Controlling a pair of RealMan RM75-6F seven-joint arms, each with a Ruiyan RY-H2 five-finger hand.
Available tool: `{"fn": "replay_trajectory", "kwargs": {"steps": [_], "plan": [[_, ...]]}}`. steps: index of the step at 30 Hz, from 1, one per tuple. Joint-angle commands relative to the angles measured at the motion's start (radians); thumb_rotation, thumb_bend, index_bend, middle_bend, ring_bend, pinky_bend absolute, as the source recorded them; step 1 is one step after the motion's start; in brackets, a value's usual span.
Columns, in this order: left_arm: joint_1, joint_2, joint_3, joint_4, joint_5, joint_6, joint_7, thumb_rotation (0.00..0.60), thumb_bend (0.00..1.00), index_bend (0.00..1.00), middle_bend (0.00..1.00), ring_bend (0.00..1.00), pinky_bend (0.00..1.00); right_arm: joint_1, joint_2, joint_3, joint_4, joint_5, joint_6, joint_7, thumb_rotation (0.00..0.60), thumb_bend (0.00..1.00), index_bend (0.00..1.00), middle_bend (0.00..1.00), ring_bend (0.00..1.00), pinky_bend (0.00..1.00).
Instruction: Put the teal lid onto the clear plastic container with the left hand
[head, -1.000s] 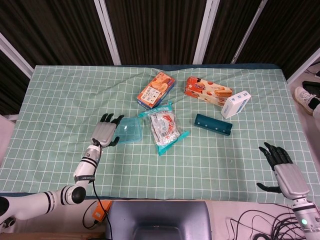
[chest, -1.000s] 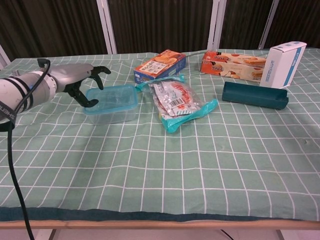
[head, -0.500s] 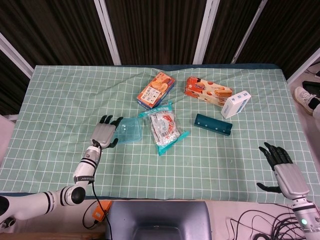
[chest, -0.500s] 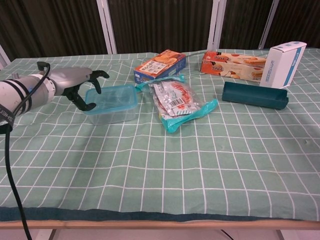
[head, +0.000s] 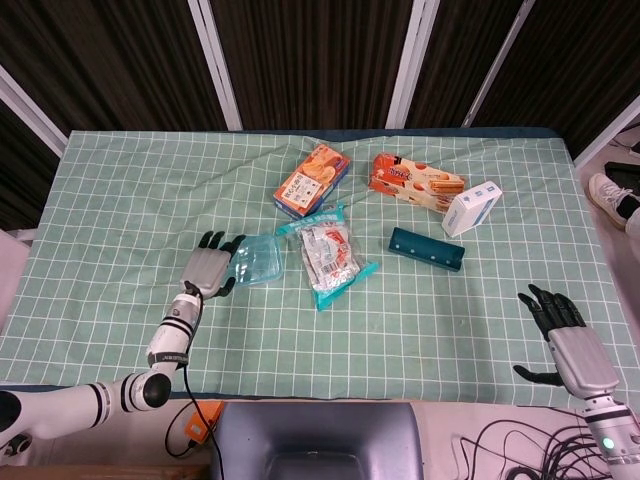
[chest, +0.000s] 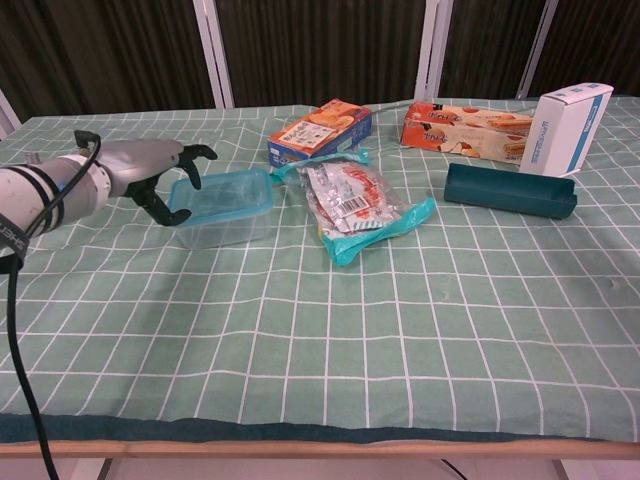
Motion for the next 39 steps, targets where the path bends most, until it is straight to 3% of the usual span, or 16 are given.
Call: {"fn": "replay_trajectory", "kwargs": {"steps": [1,39], "plan": [[0.000,-0.001,0.002,0.000,-0.001,-0.002,0.000,0.600,0.41,0.00,0.27,0.00,0.00,0.000,0.000,0.000,0.000,0.000,0.000,-0.001,0.600,0.16,0.00,0.00,0.00,0.00],[-0.011,-0.010,0.034,0.009,-0.026,-0.020,0.016,0.600,0.41,0.00,0.28,0.00,0.00,0.001,-0.002,-0.001,-0.002,0.000,-0.004,-0.007,0.600,0.16,0.00,0.00,0.00,0.00]]}}
